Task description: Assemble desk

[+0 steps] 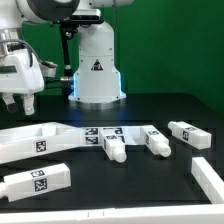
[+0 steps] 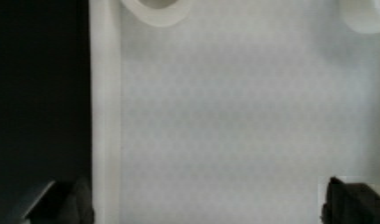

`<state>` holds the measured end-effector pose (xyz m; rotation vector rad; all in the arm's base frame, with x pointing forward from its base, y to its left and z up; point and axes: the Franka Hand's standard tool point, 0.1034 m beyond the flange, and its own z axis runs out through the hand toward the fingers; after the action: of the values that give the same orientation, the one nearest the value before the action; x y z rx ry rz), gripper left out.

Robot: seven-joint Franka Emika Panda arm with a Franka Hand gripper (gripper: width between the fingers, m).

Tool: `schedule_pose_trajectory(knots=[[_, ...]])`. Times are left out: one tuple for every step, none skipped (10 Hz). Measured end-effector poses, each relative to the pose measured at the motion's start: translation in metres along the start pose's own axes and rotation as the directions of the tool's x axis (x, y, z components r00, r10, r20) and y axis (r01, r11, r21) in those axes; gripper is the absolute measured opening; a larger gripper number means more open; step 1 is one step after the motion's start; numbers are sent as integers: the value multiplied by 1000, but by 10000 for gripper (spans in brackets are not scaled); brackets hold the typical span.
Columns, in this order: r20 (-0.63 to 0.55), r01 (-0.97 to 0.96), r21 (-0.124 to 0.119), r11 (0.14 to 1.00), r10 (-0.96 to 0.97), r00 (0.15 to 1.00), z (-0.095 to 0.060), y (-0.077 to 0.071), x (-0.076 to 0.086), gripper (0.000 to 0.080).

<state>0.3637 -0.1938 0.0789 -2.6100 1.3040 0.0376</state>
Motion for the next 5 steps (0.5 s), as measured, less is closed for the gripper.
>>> schedule_pose_trajectory(knots=[[16,-1,12,1000,1,1000,-3,-8,14,649],[37,14,25,1000,-15,999,-6,-22,25,649],[35,30,30,999,-31,999,-9,-38,32,649],[31,58,29,998,-59,998,-9,-49,31,649],[33,62,30,998,-63,997,-8,-50,30,649]])
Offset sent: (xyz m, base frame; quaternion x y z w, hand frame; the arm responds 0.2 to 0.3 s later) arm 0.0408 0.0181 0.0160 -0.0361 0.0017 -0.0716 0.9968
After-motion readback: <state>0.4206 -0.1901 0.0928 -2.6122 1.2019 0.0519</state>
